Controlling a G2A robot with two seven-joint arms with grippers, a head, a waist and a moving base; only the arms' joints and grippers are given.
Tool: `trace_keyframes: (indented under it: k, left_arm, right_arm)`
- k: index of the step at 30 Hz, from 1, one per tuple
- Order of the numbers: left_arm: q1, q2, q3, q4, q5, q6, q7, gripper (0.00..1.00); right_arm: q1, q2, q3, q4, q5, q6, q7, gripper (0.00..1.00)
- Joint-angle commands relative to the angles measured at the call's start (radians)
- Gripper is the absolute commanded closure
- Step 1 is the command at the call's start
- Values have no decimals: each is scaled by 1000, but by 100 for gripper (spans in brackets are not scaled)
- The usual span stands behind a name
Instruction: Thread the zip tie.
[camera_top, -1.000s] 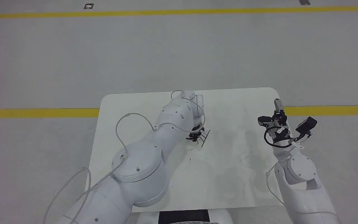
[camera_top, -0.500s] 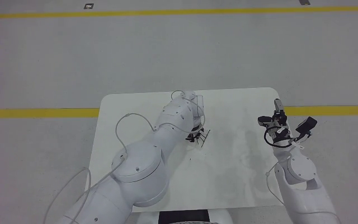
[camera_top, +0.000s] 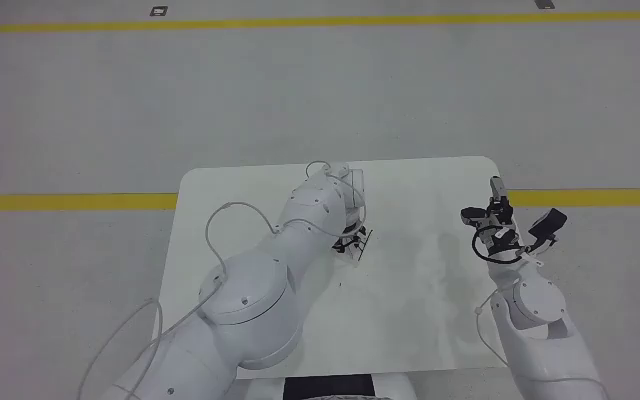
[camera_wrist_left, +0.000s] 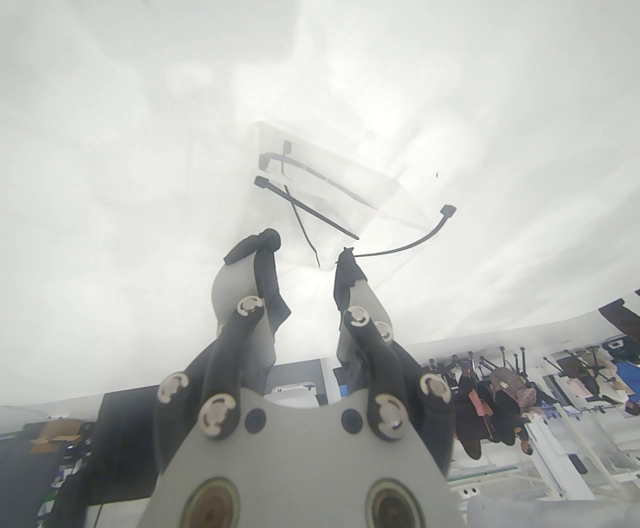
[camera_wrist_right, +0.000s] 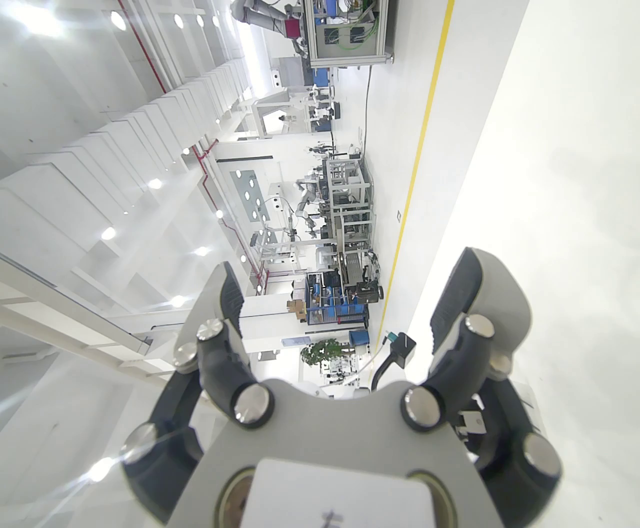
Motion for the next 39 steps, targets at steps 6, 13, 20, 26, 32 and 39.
trace_keyframes:
  k: [6,13,20,26,32,39]
  left_arm:
    - [-2,1,-2,0,-3,0,3,75]
    - [5,-1,3,0,-2,0,38,79]
    - [17,-3,11,-11,27,0,71,76]
    - [27,-4,17,-26,42,0,75,77]
    - [30,-4,19,-29,50,0,62,75]
    - [37,-4,23,-31,57,0,58,75]
  right_arm:
    - [0,0,0,0,0,0,0,0]
    - [0,0,0,0,0,0,0,0]
    - [0,0,0,0,0,0,0,0]
    - [0,0,0,0,0,0,0,0]
    - [0,0,0,0,0,0,0,0]
    - [0,0,0,0,0,0,0,0]
